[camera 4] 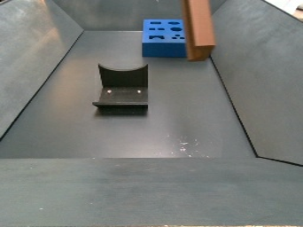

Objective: Pick up the arch object. Move up. Place the arch object on the fixture. Regrasp the arch object. Rotate the arch object. Move to above the board. Insert the arch object.
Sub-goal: Rotate the arch object.

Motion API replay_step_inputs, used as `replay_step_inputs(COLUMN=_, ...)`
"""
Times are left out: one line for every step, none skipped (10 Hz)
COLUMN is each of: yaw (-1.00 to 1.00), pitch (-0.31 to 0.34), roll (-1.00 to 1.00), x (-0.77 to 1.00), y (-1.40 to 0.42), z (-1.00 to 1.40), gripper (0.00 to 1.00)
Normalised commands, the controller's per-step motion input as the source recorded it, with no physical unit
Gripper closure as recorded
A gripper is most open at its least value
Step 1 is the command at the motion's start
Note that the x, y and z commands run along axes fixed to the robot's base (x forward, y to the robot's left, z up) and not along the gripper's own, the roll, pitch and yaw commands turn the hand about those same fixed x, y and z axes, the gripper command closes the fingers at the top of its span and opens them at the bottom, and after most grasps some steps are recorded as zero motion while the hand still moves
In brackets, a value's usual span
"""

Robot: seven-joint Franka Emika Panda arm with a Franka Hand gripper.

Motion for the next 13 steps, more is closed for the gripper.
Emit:
replay_step_inputs(yaw=-0.06, pitch=-0.014, roll=-0.14, x=-0.2, y=0.02, z=0.04, gripper=1.0)
replay_step_inputs(yaw=-0.03, pitch=-0.077, roll=-1.0, x=0.0, y=0.0, z=0.0, gripper=1.0)
replay_step_inputs(yaw=-0.03, pitch=-0.068, roll=-1.0, x=0.03, y=0.01, z=-0.01, gripper=1.0)
replay_step_inputs(yaw=-0.04, pitch=-0.072, roll=-1.0, x=-0.02, y=0.04, z=0.03, gripper=1.0)
replay_step_inputs(yaw=-0.04, pitch=-0.079, roll=-1.0, x=-0.06, y=0.03, z=0.03, gripper=1.0)
replay_step_inputs(yaw=-0.05, pitch=-0.08, roll=-1.0, x=-0.06, y=0.02, z=0.02, gripper=1.0)
replay_step_inputs(yaw=-0.05, pitch=-0.076, roll=-1.0, x=-0.04, y=0.02, z=0.01, gripper=1.0)
replay_step_inputs(yaw=-0.06, pitch=-0.071, roll=-1.0, x=-0.03, y=0.02, z=0.01, gripper=1.0)
replay_step_inputs(yaw=-0.06, pitch=-0.068, roll=-1.0, x=-0.03, y=0.02, z=0.01, gripper=1.0)
replay_step_inputs(yaw=-0.07, pitch=-0.068, roll=-1.0, x=-0.03, y=0.02, z=0.01, gripper=1.0)
replay_step_inputs(yaw=-0.07, pitch=-0.066, roll=-1.0, x=-0.04, y=0.02, z=0.01, gripper=1.0)
replay_step_inputs(yaw=-0.07, pitch=-0.07, roll=-1.0, x=-0.04, y=0.02, z=0.01, gripper=1.0)
replay_step_inputs(yaw=-0.07, pitch=-0.069, roll=-1.0, x=-0.04, y=0.02, z=0.01, gripper=1.0)
